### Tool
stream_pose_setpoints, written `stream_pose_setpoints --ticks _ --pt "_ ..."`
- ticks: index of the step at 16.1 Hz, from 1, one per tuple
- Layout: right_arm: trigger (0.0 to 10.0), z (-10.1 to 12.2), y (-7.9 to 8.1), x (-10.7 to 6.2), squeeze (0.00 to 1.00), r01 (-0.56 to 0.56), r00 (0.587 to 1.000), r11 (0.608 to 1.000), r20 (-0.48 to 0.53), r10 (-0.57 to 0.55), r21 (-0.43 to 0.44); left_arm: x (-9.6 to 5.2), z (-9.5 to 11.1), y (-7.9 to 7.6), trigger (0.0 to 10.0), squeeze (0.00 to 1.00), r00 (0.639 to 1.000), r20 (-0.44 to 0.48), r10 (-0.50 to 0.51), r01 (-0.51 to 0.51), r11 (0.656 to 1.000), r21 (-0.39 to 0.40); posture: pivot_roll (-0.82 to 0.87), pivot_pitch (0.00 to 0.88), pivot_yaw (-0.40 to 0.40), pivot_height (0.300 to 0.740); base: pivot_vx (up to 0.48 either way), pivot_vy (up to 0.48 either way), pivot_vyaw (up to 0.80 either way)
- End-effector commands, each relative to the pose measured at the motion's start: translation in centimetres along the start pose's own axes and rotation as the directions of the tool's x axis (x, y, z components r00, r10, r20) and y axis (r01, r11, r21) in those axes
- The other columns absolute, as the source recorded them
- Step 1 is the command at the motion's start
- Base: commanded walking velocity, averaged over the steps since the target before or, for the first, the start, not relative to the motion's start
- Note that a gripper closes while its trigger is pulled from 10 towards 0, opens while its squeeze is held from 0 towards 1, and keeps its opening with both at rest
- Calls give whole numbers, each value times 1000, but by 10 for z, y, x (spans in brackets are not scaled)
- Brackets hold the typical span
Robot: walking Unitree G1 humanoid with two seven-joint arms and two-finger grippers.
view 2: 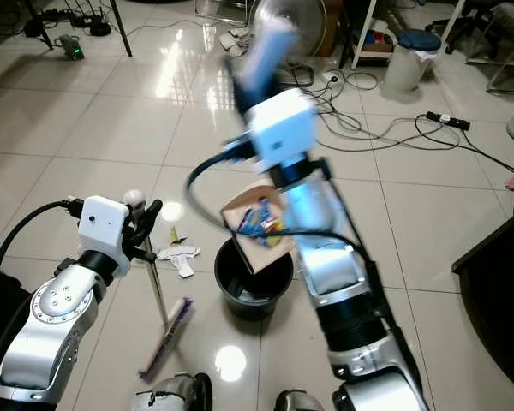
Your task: Sweep floor
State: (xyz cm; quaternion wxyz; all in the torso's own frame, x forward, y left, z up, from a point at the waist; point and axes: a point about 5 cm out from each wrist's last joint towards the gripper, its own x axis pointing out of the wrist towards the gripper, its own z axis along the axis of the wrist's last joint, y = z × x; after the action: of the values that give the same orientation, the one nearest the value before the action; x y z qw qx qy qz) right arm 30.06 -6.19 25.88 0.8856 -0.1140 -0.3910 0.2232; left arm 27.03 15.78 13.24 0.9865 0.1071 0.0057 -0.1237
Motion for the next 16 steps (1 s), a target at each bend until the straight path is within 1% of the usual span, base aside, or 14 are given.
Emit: stream_pose_setpoints --ticks 1,4,7,8,10,11,12,13,14,15,16 --pt "10000 12 6 3 0 -57 996 998 72 58 -20 -2 8 2 10000 0 999 31 12 -13 1000 20 127 163 10 740 0 0 0" --pt "10000 13 16 0 0 -148 985 985 77 155 -87 -2 8 0 10000 0 999 32 10 -10 1000 17 125 163 10 740 0 0 0" --pt "10000 12 19 -1 0 -190 977 971 70 202 -145 -1 8 -1 10000 0 999 32 6 -6 1000 15 123 161 11 740 0 0 0" --pt "10000 12 20 -2 0 -195 976 966 66 208 -167 -1 8 -1 10000 0 999 33 6 -6 1000 15 123 161 11 740 0 0 0" --pt "10000 12 18 -1 0 -181 979 968 66 194 -173 -1 8 -1 10000 0 999 33 6 -7 1000 16 123 160 12 740 0 0 0" --pt "10000 14 14 1 0 -152 983 973 76 167 -173 -1 8 -1 10000 0 999 33 8 -8 1000 15 123 158 10 740 0 0 0" --pt "10000 20 5 6 0 -94 989 983 98 110 -157 0 9 0 10000 0 999 33 11 -11 1000 12 123 158 10 740 0 0 0" --pt "10000 30 -9 14 0 -1 992 996 126 13 -93 1 12 1 10000 0 999 43 17 -17 1000 12 122 155 6 740 0 0 0" --pt "10000 39 -23 21 0 83 987 996 143 -80 -16 2 17 4 10000 0 998 61 32 -33 999 14 121 153 6 740 0 0 0" --pt "10000 46 -33 26 0 148 977 987 146 -155 56 3 20 8 10000 0 996 74 44 -45 999 17 120 152 6 740 0 0 0" --pt "10000 51 -42 28 0 209 962 970 151 -227 126 5 26 12 10000 0 994 95 53 -56 998 27 120 148 7 740 0 0 0"
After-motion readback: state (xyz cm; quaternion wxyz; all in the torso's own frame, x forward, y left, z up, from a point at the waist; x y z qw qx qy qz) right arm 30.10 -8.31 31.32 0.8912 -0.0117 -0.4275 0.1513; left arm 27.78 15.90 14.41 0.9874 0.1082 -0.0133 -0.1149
